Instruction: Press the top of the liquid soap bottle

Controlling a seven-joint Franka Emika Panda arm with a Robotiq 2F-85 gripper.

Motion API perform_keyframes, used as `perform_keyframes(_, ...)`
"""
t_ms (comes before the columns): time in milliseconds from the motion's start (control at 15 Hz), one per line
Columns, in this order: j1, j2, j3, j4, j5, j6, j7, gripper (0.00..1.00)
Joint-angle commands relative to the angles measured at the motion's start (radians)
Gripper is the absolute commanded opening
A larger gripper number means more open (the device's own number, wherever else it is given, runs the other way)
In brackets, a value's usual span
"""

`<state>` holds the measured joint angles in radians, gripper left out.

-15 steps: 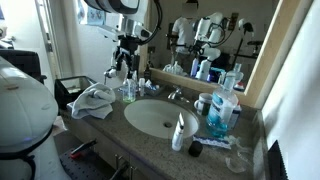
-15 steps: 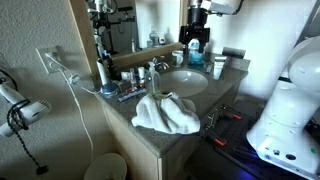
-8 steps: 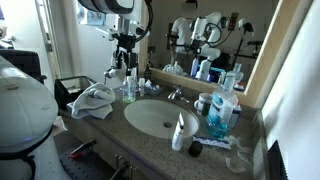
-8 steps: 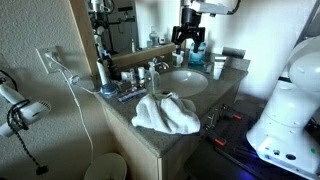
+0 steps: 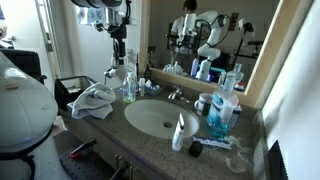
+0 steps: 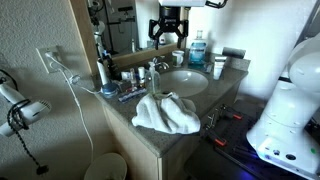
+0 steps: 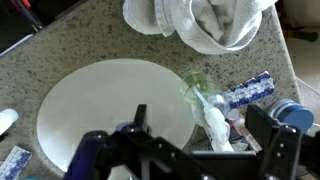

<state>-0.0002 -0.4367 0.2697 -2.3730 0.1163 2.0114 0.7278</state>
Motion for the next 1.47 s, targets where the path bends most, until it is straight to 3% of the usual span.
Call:
perform_keyframes(0,0.0,0.124,0.022,0.079,-0.057,0.075,0.104,1.0)
perform_keyframes(200,0.008,0.214,0.008,0.113,-0.098,0.152,0.136,1.0)
perform_keyframes(333,0.015,0.266,-0.005,0.139,-0.115,0.175,0.156,0.74)
perform_keyframes(933,0.06,0.35,-0.064,0.244,-0.098,0.158,0.156,0.06)
perform_keyframes(1133,0.071,0.35,-0.069,0.254,-0.106,0.127,0.176,0.0)
perform_keyframes(1400,0.081,0.338,-0.071,0.245,-0.121,0.095,0.208,0.05)
